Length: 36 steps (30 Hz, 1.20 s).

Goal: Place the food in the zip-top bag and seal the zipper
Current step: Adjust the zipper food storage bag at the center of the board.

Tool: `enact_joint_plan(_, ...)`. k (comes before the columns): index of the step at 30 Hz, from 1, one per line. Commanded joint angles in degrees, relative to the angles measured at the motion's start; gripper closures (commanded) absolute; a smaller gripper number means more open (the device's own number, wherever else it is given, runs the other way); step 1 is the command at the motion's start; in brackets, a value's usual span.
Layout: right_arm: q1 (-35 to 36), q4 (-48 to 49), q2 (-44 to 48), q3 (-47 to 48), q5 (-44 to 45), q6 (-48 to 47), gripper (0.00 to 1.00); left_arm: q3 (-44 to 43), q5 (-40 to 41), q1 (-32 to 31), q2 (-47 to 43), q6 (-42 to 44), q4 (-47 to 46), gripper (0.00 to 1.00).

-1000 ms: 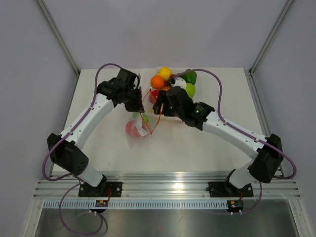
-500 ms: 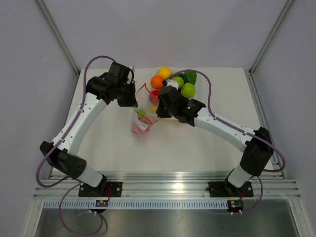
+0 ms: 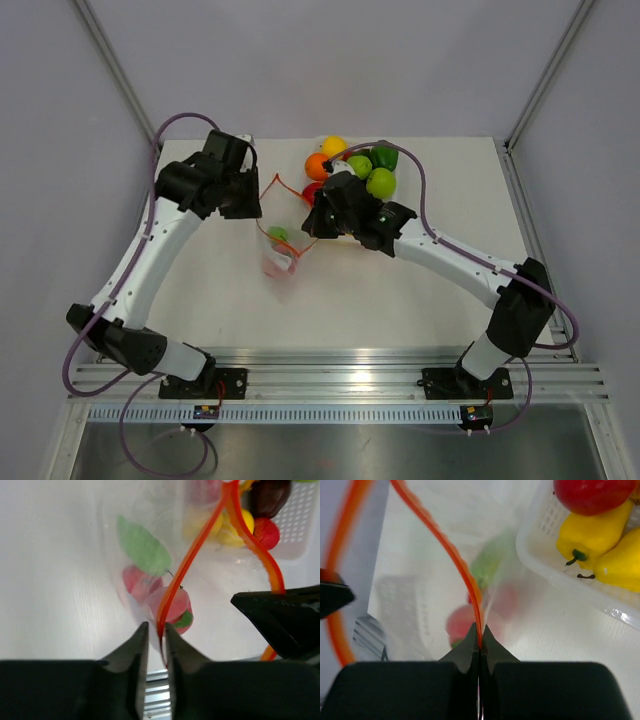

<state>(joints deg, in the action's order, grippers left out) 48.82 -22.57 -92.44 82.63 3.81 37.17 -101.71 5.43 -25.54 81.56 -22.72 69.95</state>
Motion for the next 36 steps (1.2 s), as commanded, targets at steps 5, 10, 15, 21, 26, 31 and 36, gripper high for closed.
enact_joint_plan(5,0.1,2.2,-1.6,-2.3,-2.2,3.3,1.0,10.5,-6.9,-1.3,1.8,-2.6,-8.6,0.44)
enact_joint_plan(10,0.1,2.5,-0.6,-3.3,-2.0,4.1,1.0,10.5,-1.3,-4.0,-0.7,-5.7,-8.3,0.53)
enact_joint_plan(15,0.1,2.4,-0.5,-3.3,-1.2,4.3,1.0,10.7,1.7,-6.2,-2.5,-9.2,-7.5,0.6)
enact_joint_plan(21,0.1,2.5,0.1,-3.6,-0.4,4.9,1.0,17.2,2.9,-7.2,-5.8,-14.2,-8.2,0.52)
enact_joint_plan(26,0.1,2.4,0.2,-3.5,-0.1,4.8,1.0,22.5,1.3,-7.2,-7.3,-17.5,-12.5,0.61)
enact_joint_plan(31,0.1,2.0,0.2,-3.2,0.6,4.8,1.0,20.3,1.9,-7.2,-6.2,-17.0,-11.3,1.0)
enact_joint_plan(36,0.2,2.3,-1.7,-1.7,0.7,5.2,1.0,8.0,12.7,-6.4,-4.2,-11.3,-1.9,1.0)
